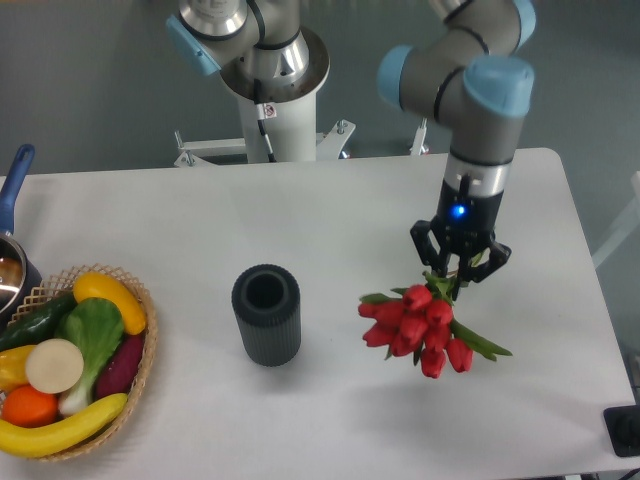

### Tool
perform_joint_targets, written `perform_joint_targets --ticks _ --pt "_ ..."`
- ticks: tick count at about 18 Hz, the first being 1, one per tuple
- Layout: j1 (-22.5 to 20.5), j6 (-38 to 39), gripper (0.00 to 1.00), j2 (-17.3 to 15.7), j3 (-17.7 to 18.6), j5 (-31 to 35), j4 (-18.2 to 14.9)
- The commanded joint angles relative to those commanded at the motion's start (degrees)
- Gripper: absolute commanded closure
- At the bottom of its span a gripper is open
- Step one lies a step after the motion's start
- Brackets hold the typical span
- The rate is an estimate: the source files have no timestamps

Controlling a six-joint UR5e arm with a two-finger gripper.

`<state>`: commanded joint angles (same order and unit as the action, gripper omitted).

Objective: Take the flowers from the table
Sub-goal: 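Lift the gripped tulip bundle up off the table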

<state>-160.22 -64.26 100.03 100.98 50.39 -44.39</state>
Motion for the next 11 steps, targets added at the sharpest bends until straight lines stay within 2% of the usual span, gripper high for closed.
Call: perform_joint_targets --ticks 6,11 --pt "-4.5 3.5 0.72 -3.8 2.0 -17.1 0.0" --pt "-5.0 4.3 0.72 -4.1 2.7 -19.5 0.1"
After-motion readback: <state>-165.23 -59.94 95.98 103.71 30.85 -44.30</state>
